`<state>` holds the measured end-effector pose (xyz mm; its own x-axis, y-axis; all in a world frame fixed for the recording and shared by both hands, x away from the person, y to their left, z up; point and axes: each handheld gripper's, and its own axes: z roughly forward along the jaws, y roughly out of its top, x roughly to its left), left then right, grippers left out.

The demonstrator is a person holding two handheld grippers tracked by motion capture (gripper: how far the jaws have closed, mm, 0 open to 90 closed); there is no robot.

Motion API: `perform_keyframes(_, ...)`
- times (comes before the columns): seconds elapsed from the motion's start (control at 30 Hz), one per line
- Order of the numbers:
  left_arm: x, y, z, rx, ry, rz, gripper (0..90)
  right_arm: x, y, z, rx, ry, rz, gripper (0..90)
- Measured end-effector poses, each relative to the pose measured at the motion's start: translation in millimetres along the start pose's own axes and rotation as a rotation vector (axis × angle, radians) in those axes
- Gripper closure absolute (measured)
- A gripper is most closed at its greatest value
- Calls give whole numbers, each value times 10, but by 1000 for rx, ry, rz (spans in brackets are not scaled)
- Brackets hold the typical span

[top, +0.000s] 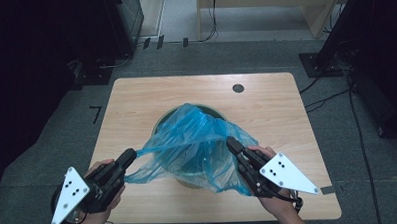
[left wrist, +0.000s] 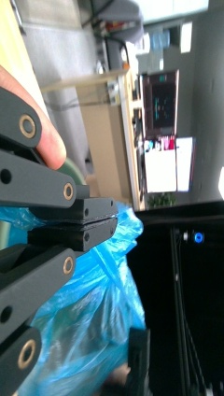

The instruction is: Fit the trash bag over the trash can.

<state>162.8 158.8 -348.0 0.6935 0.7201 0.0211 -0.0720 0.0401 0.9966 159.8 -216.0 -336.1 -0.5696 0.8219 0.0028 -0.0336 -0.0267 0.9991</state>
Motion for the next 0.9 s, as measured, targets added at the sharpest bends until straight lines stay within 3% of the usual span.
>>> perform_keyframes(0.07,-19,-52,-45,11,-12,3,887,57,-23,-49,6,11,-15,900)
perform_keyframes(0.17,13,-173,-13,66,28,14,886,101,-76,-74,30,6,-56,900)
perform_keyframes(0.23,48,-241,53,91,55,21,881,65,-125,-36,58,-3,-47,900)
perform_keyframes(0.33,103,-334,244,127,100,41,876,-94,-217,121,93,-34,5,900)
perform_keyframes(0.5,202,-366,545,144,171,43,872,-283,-298,388,129,-91,21,900)
perform_keyframes(0.57,251,-346,651,137,211,31,825,-337,-283,468,127,-97,29,900)
perform_keyframes(0.67,329,-276,758,110,259,-21,663,-366,-243,527,112,-103,46,900)
perform_keyframes(0.8,363,-162,747,23,225,-99,481,-377,-172,620,83,-146,76,900)
perform_keyframes(0.9,351,-108,678,-22,200,-122,365,-372,-116,693,60,-175,96,900)
